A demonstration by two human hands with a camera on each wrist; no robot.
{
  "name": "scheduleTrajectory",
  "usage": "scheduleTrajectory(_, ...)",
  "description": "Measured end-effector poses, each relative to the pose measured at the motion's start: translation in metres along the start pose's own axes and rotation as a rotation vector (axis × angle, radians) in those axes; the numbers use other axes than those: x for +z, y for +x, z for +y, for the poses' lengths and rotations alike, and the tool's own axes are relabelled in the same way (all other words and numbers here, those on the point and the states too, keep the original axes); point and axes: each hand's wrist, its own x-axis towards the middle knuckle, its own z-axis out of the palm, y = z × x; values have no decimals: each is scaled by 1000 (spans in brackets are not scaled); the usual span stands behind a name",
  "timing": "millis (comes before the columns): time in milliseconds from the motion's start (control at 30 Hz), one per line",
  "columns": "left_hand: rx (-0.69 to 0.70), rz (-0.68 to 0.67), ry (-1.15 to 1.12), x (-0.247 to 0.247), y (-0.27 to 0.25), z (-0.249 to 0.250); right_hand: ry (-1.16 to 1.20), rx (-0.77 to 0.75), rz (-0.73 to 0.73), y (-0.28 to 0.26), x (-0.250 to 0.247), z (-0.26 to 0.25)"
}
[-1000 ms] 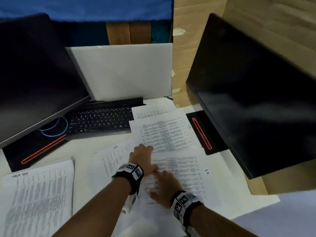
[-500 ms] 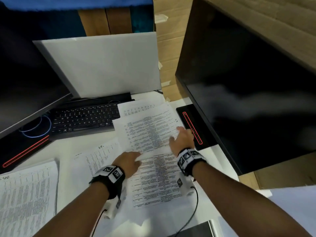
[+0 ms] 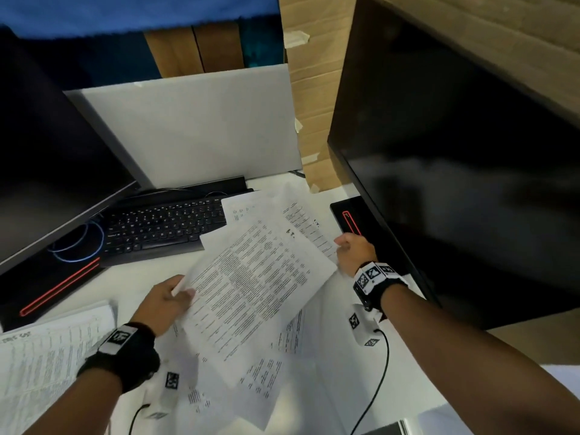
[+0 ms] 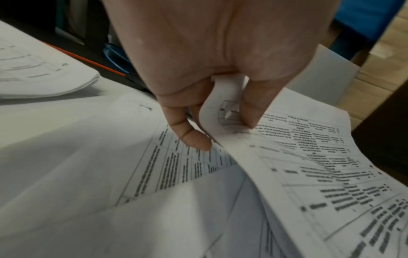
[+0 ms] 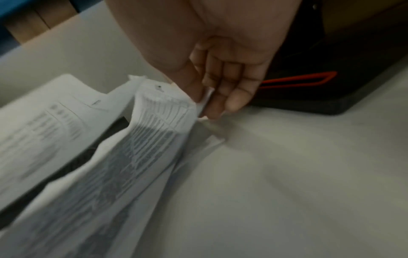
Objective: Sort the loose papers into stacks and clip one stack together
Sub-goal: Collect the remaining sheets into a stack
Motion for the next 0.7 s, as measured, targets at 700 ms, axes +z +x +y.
scheduleTrajectory(700, 53, 272, 500, 56, 7, -13, 737, 272, -258, -31, 41, 17)
